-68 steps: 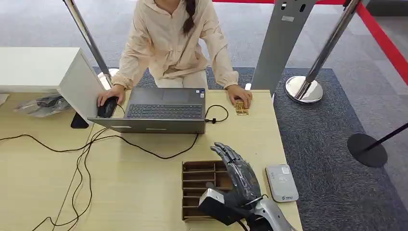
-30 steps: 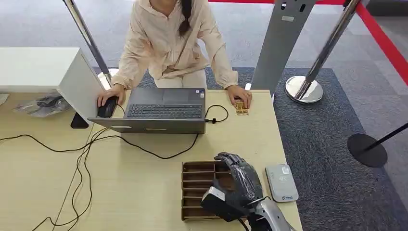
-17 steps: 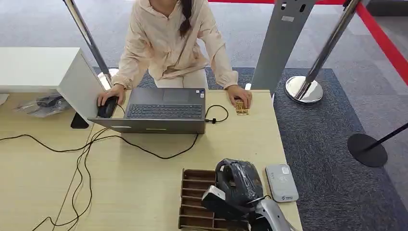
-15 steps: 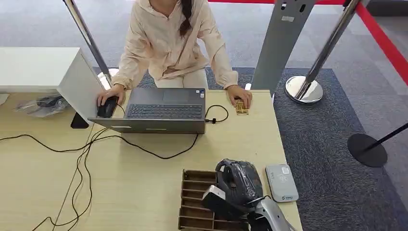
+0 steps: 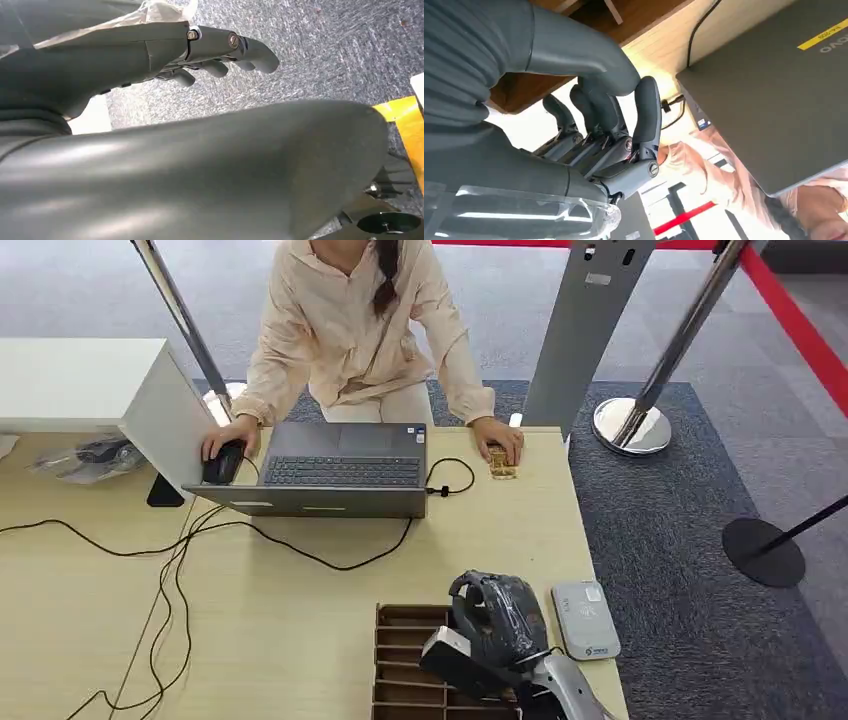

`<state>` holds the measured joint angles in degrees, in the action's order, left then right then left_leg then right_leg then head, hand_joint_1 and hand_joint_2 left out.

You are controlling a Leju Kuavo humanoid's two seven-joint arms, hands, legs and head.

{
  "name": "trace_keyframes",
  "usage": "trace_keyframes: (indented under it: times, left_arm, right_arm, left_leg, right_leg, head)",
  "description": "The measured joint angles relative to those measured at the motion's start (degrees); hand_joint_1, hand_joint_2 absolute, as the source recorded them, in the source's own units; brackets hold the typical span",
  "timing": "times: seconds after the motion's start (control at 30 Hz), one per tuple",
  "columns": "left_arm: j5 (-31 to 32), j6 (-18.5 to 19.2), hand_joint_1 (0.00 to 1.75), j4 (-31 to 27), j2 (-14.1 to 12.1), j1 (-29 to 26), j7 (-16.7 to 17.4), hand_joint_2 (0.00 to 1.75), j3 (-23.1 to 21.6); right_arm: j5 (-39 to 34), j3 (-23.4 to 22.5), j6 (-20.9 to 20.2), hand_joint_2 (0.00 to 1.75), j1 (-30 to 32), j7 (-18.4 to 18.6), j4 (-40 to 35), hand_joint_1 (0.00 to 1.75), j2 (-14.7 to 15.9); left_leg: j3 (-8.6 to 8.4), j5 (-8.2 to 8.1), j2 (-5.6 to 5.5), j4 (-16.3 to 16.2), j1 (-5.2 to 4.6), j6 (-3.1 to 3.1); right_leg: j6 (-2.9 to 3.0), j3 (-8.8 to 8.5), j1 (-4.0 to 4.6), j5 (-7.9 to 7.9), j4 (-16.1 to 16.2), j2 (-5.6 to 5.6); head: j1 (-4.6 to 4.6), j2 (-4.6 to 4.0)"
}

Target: Pass the card to the sensor for recognition and then transmit it.

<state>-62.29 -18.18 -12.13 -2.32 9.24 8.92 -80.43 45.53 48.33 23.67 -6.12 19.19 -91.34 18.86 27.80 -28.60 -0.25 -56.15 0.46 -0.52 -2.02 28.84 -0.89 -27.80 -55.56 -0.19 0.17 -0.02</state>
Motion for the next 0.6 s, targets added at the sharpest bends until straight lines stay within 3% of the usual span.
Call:
trace_keyframes:
  times: [0.27, 0.47, 0.5, 0.53, 0.57, 0.6]
  left_arm:
    - [0.04, 0.00, 0.00, 0.00, 0.00, 0.00, -0.31, 0.00, 0.00]
    - [0.05, 0.00, 0.00, 0.00, 0.00, 0.00, -0.37, 0.00, -0.02]
    - [0.07, 0.00, 0.00, 0.00, 0.00, 0.00, -0.37, 0.00, 0.00]
    - [0.07, 0.00, 0.00, 0.00, 0.00, 0.00, -0.37, 0.00, 0.00]
    - [0.07, 0.00, 0.00, 0.00, 0.00, 0.00, -0.37, 0.00, 0.00]
    - [0.07, 0.00, 0.00, 0.00, 0.00, -0.01, -0.37, 0.00, 0.00]
  right_arm:
    - [0.07, 0.00, 0.35, 1.75, -0.01, -0.28, 0.00, 1.48, -0.26]
    - [0.07, 0.00, 0.37, 1.75, -0.01, -0.31, 0.07, 1.34, -0.28]
    - [0.09, 0.00, 0.44, 1.75, -0.01, -0.37, 0.13, 1.03, -0.28]
    - [0.09, 0.00, 0.52, 1.75, -0.01, -0.46, 0.26, 0.42, -0.28]
    - [0.26, -0.02, 0.66, 1.75, 0.00, -0.59, 0.31, 0.42, -0.28]
    - [0.39, -0.04, 0.94, 1.75, -0.01, -0.68, 0.31, 0.16, -0.28]
  left_leg:
    - [0.00, 0.00, 0.00, 0.00, 0.00, 0.00]
    - [0.01, 0.00, 0.00, 0.00, 0.00, 0.00]
    - [0.00, 0.00, 0.00, 0.00, 0.00, 0.00]
    - [0.00, 0.00, 0.00, 0.00, 0.00, 0.00]
    - [0.01, 0.00, 0.00, 0.00, 0.00, 0.00]
    - [0.00, 0.00, 0.00, 0.00, 0.00, 0.00]
  right_leg:
    - [0.00, 0.00, 0.00, 0.00, 0.00, 0.00]
    - [0.00, 0.00, 0.00, 0.00, 0.00, 0.00]
    - [0.00, 0.00, 0.00, 0.00, 0.00, 0.00]
    - [0.00, 0.00, 0.00, 0.00, 0.00, 0.00]
    - [0.00, 0.00, 0.00, 0.00, 0.00, 0.00]
    - [0.00, 0.00, 0.00, 0.00, 0.00, 0.00]
  head:
    - [0.00, 0.00]
    - [0.00, 0.00]
    - [0.00, 0.00]
    - [-0.02, 0.00]
    - [0.00, 0.00]
    - [0.00, 0.00]
